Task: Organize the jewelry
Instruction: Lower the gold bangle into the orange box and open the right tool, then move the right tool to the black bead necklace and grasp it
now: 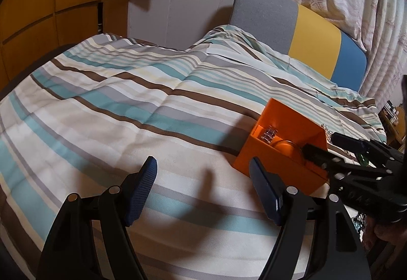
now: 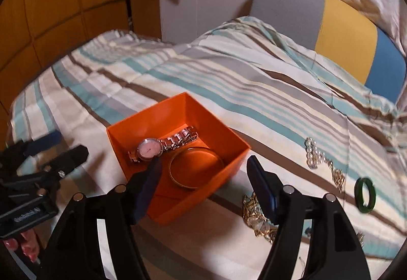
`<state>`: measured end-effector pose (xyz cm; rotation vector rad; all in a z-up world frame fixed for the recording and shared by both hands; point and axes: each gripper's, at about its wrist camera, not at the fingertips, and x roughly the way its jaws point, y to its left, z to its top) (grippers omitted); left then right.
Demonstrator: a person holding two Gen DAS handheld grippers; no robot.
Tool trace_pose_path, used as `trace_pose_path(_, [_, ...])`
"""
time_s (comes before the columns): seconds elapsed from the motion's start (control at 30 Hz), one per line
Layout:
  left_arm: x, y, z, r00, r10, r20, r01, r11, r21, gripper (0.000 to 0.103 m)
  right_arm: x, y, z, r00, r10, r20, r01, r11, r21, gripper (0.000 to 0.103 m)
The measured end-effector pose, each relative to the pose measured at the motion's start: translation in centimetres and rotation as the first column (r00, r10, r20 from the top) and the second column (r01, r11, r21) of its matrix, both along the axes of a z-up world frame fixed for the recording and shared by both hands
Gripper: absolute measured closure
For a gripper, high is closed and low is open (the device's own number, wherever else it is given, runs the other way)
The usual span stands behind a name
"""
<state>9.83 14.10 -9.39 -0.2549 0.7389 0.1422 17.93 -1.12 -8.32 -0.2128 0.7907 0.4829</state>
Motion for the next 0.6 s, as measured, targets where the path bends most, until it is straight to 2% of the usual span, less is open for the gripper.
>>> trace_pose_path(0.07, [-0.2,-0.3,0.1,1.0,-0.005,0.003,0.005,1.0,-0.007,0.018,-0.6,-1.2,0.6,1.0,-0.029,0.01,0.029,0.999,0.039,0.034])
trace_pose_path(0.27, [-0.9,-2.3,0.5,0.998,-0.055,0.014,0.055,0.998,-0.005,0.018,-2.6,-6.0,2.0,0.992,-0.129,-0.01,0.129,0.98,0.154,0.034])
trace_pose_path(0.37, [-1.3,-4.0,0.7,0.995,-0.096,0.022,0.096,0.995,0.002,0.013,-3.6,-8.6,2.1,0.983,-0.179,-0.027,0.181,0.969,0.17,0.033])
trace_pose_path(0.6, [-1.6,-7.9,0.3,0.979,-0.203,-0.002,0.203,0.979,0.007,0.013,-5.8,-13.9,1.5,0.964,-0.259,-0.06,0.265,0.946,0.184,0.033])
